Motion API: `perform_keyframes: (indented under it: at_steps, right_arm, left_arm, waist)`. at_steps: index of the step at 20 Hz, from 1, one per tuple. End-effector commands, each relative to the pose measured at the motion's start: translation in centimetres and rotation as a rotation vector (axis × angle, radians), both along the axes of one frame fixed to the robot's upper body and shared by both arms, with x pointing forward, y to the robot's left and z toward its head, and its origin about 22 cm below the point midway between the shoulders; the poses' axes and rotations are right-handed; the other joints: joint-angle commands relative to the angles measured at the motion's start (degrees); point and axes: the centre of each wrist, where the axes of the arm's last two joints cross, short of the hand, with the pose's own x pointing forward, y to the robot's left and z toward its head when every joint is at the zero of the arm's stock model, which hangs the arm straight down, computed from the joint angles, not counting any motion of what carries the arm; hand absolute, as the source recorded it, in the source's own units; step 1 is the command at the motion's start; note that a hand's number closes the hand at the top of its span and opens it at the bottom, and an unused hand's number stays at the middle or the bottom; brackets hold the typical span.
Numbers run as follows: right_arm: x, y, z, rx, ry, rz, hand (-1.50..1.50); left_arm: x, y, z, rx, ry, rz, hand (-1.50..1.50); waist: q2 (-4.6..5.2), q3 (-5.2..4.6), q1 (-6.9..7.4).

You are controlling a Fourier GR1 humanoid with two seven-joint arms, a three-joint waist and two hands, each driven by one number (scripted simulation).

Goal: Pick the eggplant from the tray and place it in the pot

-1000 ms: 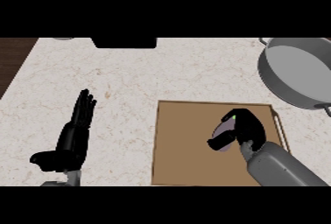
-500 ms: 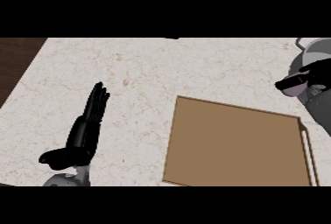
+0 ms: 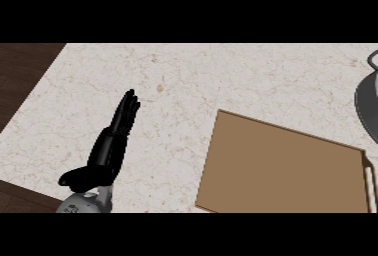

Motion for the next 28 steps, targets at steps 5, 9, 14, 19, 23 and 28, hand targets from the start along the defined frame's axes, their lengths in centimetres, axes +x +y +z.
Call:
perform_keyframes:
  at_steps: [5,9,14,19,23,28]
  right_arm:
    - [0.5,-2.8,3.2,-0.079,-0.033,-0.341,1.50]
    - [0.9,-2.8,3.4,-0.093,-0.028,-0.414,1.50]
    - [1.2,-2.9,3.8,-0.116,-0.002,-0.488,1.50]
    - [1.6,-2.3,2.4,-0.110,0.006,-0.527,1.50]
    - [1.7,-1.9,1.1,-0.112,0.011,-0.545,1.50]
    - [1.3,-1.9,-1.4,-0.057,0.006,-0.536,1.50]
  left_arm:
    - [0.6,-1.0,0.5,0.011,-0.012,-0.036,0.00]
    - [0.5,-1.5,0.1,0.006,0.011,-0.031,0.00]
    - [1.3,-0.7,0.2,0.013,0.010,0.011,0.00]
    - [1.3,-0.5,-0.4,0.001,0.033,0.037,0.00]
    - [1.0,0.7,-0.6,-0.011,0.041,0.065,0.00]
    - [0.7,1.9,-0.9,-0.007,0.052,0.105,0.00]
  waist:
    - [0.23,0.11,1.51]
    - [-0.32,0.21,0.56]
    - [-0.91,0.23,-1.22]
    - [-1.52,0.32,-3.59]
    - [-2.07,0.37,-4.92]
    - [-2.56,0.49,-6.87]
